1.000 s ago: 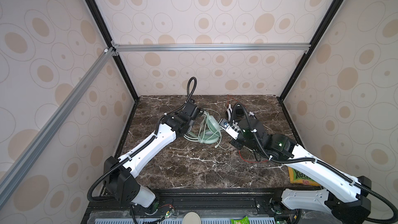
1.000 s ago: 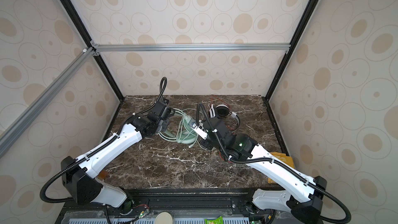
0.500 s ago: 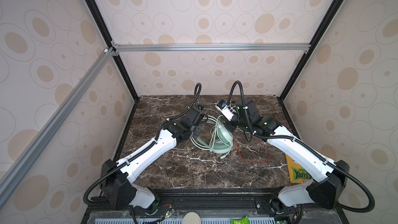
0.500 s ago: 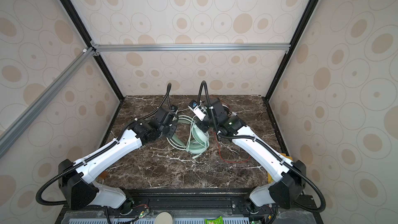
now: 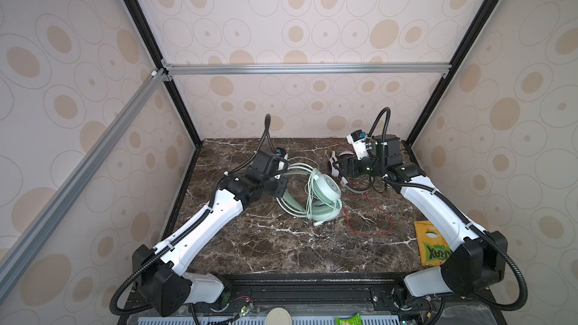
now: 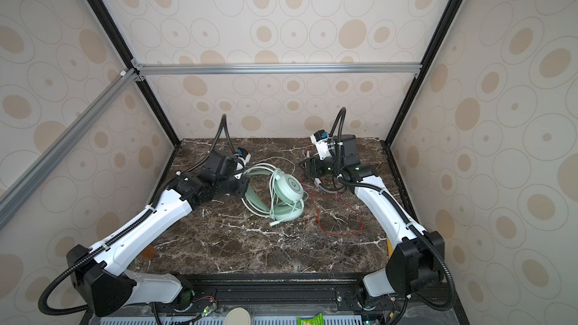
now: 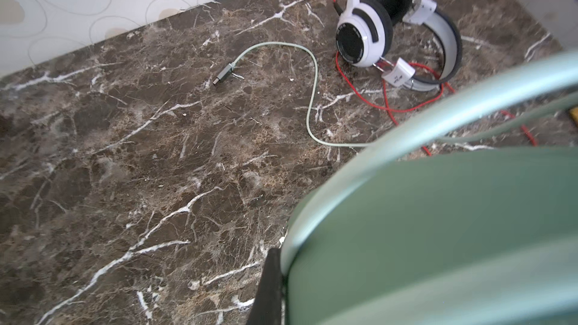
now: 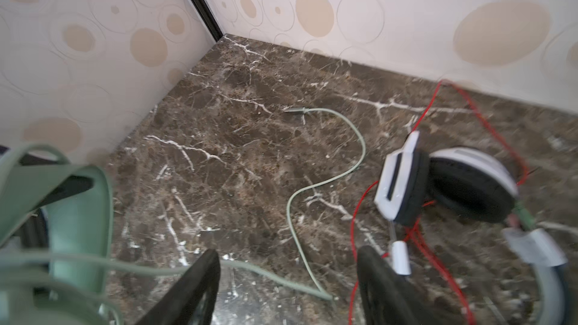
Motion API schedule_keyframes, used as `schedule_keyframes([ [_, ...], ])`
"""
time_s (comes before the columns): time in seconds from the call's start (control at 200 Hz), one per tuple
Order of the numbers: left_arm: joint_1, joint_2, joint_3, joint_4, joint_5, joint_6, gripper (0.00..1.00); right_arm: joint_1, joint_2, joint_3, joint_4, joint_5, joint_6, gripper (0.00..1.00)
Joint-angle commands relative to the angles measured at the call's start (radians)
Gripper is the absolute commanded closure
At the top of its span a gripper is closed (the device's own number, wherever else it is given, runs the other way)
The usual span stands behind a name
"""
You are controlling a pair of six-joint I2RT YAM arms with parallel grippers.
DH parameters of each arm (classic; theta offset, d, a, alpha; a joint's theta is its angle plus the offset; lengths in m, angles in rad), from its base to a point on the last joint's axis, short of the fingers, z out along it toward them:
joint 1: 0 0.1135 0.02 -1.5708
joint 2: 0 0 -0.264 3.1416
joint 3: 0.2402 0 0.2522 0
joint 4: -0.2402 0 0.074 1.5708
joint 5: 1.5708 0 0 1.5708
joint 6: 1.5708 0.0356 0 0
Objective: Wrap the headphones
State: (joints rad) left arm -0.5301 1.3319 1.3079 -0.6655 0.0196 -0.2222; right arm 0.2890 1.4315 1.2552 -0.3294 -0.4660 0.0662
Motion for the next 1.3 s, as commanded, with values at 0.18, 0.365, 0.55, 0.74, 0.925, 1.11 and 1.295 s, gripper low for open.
schedule_keyframes([
  [0.18, 0.173, -0.007, 0.105, 0.037, 0.225, -0.150, 1.00, 0.004, -0.247, -0.362, 0.101, -0.168, 0.140, 0.22],
  [0.365, 0.174, 0.051, 0.169, 0.030, 0.202, -0.198, 1.00, 0.003, -0.306, -0.445, 0.105, -0.198, 0.152, 0.22],
  [0.55, 0.173, 0.085, 0.235, -0.004, 0.174, -0.196, 1.00, 0.002, -0.301, -0.490, 0.146, -0.208, 0.182, 0.22],
  [0.74, 0.174, 0.073, 0.211, 0.012, 0.166, -0.224, 1.00, 0.002, -0.291, -0.497, 0.184, -0.221, 0.219, 0.22],
  [0.925, 0.174, 0.070, 0.217, 0.018, 0.162, -0.226, 1.00, 0.002, -0.271, -0.510, 0.198, -0.234, 0.230, 0.22],
  [1.11, 0.173, 0.086, 0.235, 0.025, 0.163, -0.221, 1.00, 0.002, -0.286, -0.530, 0.204, -0.232, 0.241, 0.22],
  [1.295, 0.173, 0.083, 0.226, 0.041, 0.157, -0.219, 1.00, 0.002, -0.286, -0.534, 0.202, -0.233, 0.244, 0.22],
])
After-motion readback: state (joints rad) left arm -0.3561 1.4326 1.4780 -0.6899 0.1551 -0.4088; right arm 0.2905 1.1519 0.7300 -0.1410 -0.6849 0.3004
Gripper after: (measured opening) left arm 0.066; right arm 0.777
